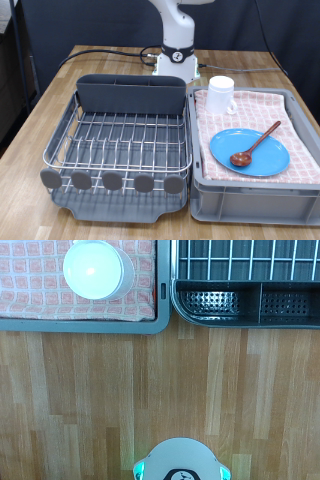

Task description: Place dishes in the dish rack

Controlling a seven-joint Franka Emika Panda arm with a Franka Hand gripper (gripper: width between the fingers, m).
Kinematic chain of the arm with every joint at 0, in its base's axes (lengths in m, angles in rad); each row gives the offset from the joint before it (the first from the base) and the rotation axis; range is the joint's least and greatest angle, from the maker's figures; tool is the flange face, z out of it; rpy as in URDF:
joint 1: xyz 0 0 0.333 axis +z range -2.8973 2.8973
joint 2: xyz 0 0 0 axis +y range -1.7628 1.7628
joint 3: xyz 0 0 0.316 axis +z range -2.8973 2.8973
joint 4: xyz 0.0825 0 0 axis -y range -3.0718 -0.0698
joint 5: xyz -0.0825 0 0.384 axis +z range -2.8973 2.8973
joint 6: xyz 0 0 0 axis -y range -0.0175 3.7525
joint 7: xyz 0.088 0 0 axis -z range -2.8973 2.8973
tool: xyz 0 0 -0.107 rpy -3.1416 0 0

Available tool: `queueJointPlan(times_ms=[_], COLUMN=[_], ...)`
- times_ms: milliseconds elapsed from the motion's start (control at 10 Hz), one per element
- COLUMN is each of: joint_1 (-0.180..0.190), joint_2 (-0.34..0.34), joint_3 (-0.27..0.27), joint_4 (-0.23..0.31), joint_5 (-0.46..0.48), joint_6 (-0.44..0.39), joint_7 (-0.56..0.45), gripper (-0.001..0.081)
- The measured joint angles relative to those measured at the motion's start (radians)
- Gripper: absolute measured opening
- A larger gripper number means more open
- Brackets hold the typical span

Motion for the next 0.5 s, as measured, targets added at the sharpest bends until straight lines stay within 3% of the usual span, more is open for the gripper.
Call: queueJointPlan(times_ms=[200,500], joint_1=[0.0,0.001], joint_2=[0.02,0.111], joint_3=[0.023,0.096], joint_4=[0.004,0.021], joint_5=[0.004,0.036], joint_6=[0.0,0.117], joint_7=[0.061,0.206], gripper=[0.0802,0.0802])
